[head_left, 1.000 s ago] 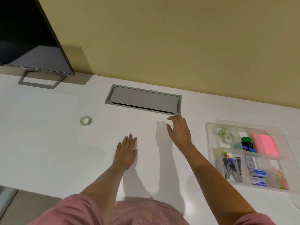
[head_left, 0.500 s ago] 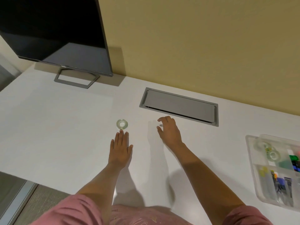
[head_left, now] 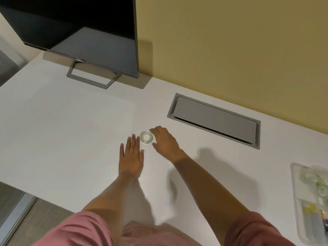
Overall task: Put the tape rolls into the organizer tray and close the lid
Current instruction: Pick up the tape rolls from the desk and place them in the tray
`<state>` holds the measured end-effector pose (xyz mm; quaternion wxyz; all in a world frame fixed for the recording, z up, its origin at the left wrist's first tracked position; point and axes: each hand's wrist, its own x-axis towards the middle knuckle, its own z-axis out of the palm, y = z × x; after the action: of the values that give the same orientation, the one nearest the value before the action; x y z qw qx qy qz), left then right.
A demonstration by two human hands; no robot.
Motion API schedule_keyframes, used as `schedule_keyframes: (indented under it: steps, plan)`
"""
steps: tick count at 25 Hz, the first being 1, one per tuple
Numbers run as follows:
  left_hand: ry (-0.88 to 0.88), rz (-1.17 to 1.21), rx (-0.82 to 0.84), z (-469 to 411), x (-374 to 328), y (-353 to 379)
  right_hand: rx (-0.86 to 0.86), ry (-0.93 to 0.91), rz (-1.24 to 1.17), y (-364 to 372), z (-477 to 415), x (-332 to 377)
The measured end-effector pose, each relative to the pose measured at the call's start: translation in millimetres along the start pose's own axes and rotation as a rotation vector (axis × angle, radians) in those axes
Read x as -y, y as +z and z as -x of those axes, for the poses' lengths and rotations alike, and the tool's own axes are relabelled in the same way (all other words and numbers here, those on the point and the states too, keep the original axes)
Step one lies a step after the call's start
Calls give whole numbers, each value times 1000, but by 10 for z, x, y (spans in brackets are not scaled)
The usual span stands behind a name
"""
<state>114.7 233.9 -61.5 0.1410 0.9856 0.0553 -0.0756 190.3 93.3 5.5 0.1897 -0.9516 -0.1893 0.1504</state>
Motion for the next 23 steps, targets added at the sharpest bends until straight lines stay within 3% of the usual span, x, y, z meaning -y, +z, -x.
schedule_keyframes:
  steps: [8,23]
  plan:
    - [-7,-5,-34,-132,18,20,129,-144,119,152,-292,142]
    - [-37,28,109,-17,-277,-20,-143,76,-107,-356,347,-349]
